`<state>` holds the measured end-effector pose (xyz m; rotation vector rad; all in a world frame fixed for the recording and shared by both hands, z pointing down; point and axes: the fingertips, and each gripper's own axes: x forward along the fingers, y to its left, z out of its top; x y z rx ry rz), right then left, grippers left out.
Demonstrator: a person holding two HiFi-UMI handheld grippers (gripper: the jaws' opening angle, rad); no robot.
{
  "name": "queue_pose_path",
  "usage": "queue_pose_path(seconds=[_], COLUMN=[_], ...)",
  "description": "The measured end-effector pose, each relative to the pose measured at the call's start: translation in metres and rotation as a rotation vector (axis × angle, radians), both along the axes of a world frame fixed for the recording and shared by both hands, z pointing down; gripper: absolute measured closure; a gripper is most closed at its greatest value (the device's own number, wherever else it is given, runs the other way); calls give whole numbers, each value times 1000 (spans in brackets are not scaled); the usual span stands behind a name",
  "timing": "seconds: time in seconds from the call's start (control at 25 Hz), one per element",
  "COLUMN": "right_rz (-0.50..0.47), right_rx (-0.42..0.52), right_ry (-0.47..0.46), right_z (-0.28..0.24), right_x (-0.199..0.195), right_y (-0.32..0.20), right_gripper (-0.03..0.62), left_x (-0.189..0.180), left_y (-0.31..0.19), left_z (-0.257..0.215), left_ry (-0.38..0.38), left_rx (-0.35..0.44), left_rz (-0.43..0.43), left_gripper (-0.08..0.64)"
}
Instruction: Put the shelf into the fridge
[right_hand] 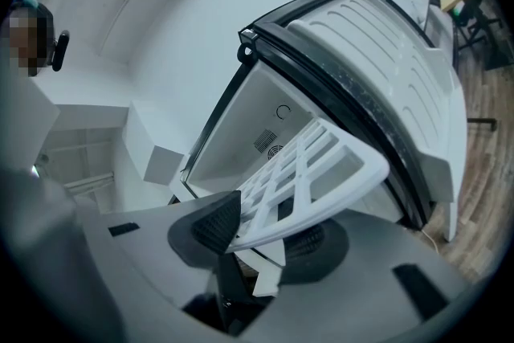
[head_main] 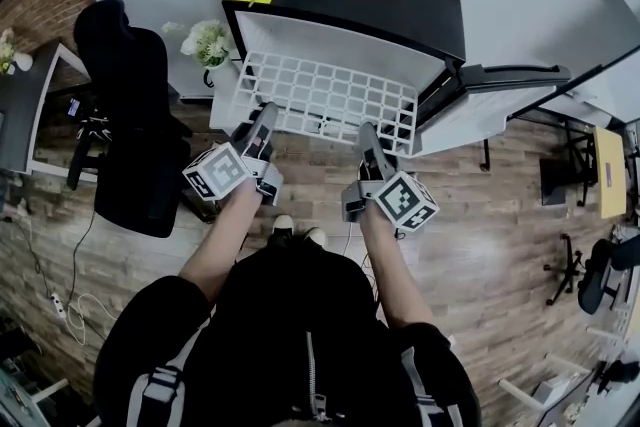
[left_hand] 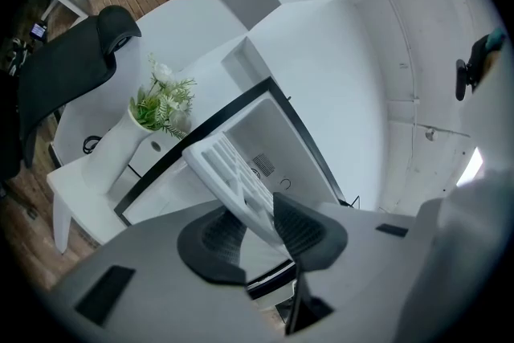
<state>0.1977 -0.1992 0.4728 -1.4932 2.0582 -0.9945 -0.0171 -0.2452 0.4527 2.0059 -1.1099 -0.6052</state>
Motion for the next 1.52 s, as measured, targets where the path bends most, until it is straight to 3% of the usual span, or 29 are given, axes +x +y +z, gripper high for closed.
queue_pose_path(seconds=[0.84, 1.52], right_rz=[35, 80], right_rx=[-4, 16], right_ry=[30, -6], right_z=[-15, -21], right_x=[4, 12], right_y=[-19, -44], right_gripper=[443, 456], left_x=[4, 4], left_y=[-23, -48], left_z=[-2, -5], left_ry=[17, 23], left_rx=[-22, 42], left_rz=[40, 40], left_gripper=[439, 428])
